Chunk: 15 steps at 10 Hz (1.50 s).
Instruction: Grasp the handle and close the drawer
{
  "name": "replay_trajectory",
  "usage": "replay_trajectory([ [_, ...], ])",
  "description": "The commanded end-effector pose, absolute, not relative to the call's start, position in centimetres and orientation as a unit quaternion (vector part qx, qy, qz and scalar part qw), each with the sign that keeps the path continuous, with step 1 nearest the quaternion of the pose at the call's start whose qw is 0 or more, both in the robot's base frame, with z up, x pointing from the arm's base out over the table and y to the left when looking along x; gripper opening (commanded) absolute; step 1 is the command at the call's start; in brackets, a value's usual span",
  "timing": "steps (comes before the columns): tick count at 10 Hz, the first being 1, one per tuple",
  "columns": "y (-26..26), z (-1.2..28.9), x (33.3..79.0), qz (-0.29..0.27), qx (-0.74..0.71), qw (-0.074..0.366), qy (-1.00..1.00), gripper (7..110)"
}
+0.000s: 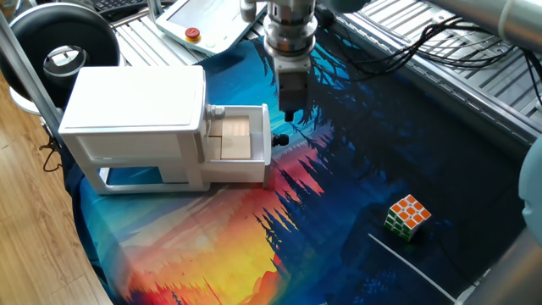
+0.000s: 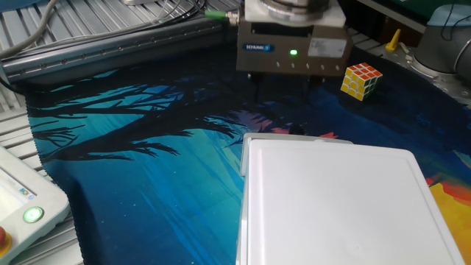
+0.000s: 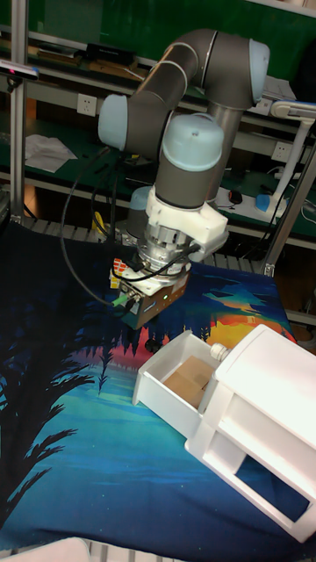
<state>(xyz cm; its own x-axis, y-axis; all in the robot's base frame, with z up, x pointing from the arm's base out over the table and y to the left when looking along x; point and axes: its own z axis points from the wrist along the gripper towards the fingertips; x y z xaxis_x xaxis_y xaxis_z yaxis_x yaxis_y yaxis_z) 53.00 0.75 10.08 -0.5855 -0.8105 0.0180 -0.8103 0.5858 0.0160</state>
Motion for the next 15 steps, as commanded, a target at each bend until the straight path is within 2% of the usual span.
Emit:
replay_trajectory([
  [1,3.1,9.0,51.9,-0.027,0.453,0.008,-0.891,66],
  [6,4.2,7.7,51.2,-0.009,0.428,0.012,-0.904,66],
  [9,3.6,6.8,51.0,-0.01,0.447,-0.001,-0.895,66],
  [15,2.3,4.9,50.8,0.031,0.463,-0.008,-0.886,66],
])
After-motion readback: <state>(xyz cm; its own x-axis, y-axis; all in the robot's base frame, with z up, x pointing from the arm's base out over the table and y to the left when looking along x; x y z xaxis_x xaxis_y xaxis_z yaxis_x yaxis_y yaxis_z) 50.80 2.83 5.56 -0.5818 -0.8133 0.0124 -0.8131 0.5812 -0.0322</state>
